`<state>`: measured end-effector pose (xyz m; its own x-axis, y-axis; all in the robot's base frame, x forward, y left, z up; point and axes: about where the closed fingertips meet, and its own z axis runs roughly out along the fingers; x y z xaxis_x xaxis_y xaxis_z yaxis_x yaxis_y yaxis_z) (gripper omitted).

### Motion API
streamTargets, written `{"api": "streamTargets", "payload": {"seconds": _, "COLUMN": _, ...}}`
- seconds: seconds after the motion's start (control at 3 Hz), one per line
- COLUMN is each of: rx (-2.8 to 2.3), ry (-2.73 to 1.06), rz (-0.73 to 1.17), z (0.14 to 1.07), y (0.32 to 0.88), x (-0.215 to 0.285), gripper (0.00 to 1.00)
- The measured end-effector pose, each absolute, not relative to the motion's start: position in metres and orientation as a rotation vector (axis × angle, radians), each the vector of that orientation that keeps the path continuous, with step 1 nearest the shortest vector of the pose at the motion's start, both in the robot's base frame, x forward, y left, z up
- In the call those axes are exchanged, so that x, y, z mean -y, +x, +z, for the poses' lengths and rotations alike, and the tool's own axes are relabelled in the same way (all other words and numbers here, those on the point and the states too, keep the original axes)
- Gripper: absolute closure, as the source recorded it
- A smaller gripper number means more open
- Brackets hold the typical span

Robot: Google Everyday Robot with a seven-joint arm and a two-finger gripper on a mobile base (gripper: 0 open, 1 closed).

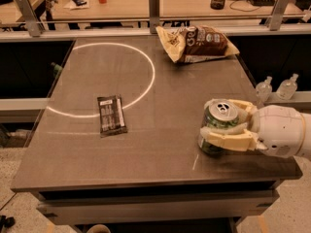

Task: Move green can near rxbar chocolate

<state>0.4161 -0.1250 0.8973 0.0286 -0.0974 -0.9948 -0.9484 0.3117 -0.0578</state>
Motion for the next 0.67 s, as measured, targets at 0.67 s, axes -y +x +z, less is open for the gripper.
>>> {"api": "streamTargets", "payload": {"seconds": 0.67, "rx": -1.358, "ry": -1.068, "rz": 0.899, "z": 0.929, "y": 0.432, "x": 0.09, "gripper": 1.0}}
